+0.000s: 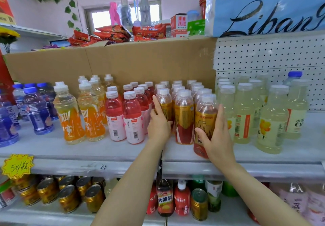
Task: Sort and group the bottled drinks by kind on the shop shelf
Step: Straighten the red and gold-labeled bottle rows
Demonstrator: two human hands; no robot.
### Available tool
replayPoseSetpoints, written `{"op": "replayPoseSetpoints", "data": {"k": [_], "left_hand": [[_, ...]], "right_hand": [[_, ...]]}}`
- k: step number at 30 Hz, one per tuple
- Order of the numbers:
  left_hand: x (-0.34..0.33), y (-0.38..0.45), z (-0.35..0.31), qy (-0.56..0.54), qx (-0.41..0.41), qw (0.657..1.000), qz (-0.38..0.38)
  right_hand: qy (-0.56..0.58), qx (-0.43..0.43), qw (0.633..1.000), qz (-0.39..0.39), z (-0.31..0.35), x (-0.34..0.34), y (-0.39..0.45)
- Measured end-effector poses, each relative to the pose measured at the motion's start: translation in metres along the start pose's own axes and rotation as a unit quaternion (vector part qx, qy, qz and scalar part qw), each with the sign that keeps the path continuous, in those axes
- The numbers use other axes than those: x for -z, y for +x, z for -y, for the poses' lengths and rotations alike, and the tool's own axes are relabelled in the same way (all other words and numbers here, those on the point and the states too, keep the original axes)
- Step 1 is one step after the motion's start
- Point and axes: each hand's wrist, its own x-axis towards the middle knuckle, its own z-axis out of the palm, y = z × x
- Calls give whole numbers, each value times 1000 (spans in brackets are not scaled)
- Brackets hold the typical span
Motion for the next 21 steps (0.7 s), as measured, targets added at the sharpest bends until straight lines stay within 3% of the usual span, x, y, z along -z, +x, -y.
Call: {"op": "replayPoseSetpoints", "data": {"k": [12, 14, 17, 21], "left_hand": [[-16, 32, 8, -40, 22, 999, 16], [-14, 22, -2, -81, 43, 995, -30], [-14, -10, -32, -151, -5, 980, -131], [-20, -23, -49, -176, -21, 983, -47]], "right_hand": [[5, -13, 1000, 16, -5, -3, 2], [11, -15, 1000, 21, -6, -3, 2], [18, -22, 999, 21, -9, -1, -1], [4, -39, 999, 13, -15, 0, -11]]}}
